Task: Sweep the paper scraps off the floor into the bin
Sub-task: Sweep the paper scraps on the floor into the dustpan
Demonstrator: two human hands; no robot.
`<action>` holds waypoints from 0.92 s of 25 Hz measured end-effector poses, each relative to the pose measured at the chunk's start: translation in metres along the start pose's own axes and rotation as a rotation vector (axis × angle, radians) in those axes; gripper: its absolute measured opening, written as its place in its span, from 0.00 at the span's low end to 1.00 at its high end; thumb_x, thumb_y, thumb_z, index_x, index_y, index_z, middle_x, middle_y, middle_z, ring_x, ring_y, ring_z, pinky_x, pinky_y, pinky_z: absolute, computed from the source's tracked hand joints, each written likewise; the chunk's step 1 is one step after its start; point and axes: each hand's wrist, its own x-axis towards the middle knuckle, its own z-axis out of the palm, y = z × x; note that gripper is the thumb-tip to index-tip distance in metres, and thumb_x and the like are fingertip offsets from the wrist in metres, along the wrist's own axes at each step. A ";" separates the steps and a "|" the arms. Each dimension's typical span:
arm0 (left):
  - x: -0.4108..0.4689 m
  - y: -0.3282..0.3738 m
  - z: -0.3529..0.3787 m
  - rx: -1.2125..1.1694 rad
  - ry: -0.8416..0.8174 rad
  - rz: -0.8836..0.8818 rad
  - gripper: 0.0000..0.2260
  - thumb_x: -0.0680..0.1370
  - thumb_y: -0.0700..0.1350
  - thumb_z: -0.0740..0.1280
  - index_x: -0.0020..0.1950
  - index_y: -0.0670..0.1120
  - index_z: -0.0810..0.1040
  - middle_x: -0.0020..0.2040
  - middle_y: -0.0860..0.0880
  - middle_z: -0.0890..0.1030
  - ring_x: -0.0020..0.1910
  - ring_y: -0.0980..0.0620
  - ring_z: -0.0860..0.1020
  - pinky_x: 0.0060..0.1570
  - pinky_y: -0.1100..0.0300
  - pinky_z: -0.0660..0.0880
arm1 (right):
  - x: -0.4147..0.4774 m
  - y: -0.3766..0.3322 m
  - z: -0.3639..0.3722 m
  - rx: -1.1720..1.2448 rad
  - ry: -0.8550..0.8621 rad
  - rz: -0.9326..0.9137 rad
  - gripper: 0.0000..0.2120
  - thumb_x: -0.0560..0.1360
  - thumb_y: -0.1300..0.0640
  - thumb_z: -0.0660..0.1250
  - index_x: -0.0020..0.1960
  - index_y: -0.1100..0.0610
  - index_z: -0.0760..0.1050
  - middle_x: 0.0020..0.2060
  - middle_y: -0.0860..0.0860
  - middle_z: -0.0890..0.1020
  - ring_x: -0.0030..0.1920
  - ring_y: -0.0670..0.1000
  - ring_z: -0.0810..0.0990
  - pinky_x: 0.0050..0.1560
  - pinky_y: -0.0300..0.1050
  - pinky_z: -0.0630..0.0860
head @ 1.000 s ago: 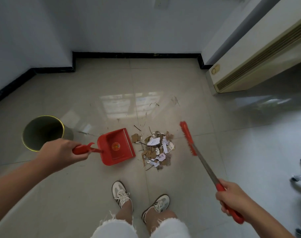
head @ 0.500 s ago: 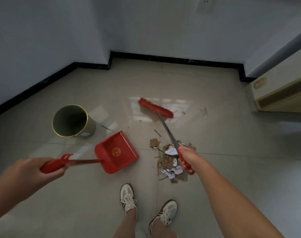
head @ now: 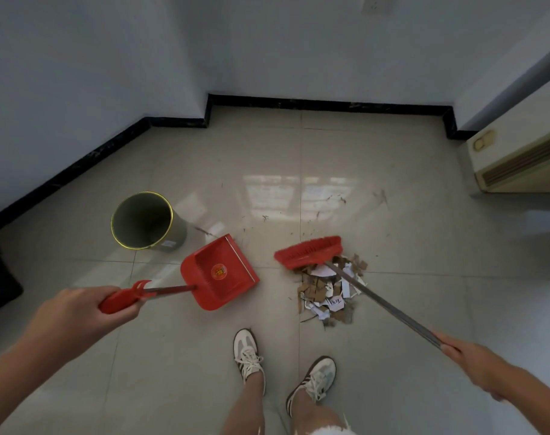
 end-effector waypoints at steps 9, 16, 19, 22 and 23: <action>0.017 0.050 -0.007 0.170 -0.132 0.208 0.14 0.69 0.60 0.72 0.32 0.52 0.79 0.25 0.52 0.76 0.26 0.54 0.74 0.28 0.58 0.70 | -0.128 0.008 0.024 0.620 0.037 0.272 0.12 0.80 0.48 0.58 0.60 0.42 0.75 0.23 0.55 0.66 0.19 0.48 0.63 0.24 0.38 0.66; 0.071 0.098 0.005 0.425 -0.257 0.416 0.22 0.69 0.71 0.61 0.32 0.53 0.77 0.26 0.54 0.76 0.26 0.58 0.74 0.30 0.59 0.74 | -0.148 -0.008 0.051 0.883 0.078 0.592 0.20 0.77 0.48 0.65 0.36 0.64 0.69 0.21 0.56 0.69 0.17 0.51 0.68 0.21 0.40 0.73; 0.072 0.116 0.012 0.463 -0.219 0.508 0.21 0.70 0.67 0.62 0.28 0.52 0.72 0.24 0.53 0.72 0.24 0.58 0.69 0.27 0.60 0.68 | -0.131 -0.012 0.066 1.028 -0.063 0.650 0.12 0.78 0.59 0.65 0.39 0.62 0.67 0.16 0.54 0.66 0.13 0.48 0.64 0.15 0.33 0.64; 0.076 0.125 0.012 0.500 -0.192 0.541 0.22 0.70 0.66 0.63 0.26 0.51 0.68 0.23 0.52 0.70 0.24 0.56 0.69 0.26 0.60 0.63 | -0.101 -0.030 0.078 1.349 -0.291 0.738 0.10 0.76 0.69 0.59 0.38 0.61 0.65 0.18 0.54 0.68 0.13 0.47 0.67 0.13 0.34 0.68; 0.079 0.124 0.013 0.501 -0.192 0.544 0.22 0.70 0.66 0.63 0.25 0.51 0.67 0.23 0.52 0.70 0.24 0.56 0.69 0.26 0.60 0.63 | -0.090 -0.040 0.081 1.486 -0.366 0.744 0.09 0.73 0.72 0.59 0.38 0.61 0.65 0.19 0.55 0.69 0.13 0.48 0.69 0.12 0.35 0.69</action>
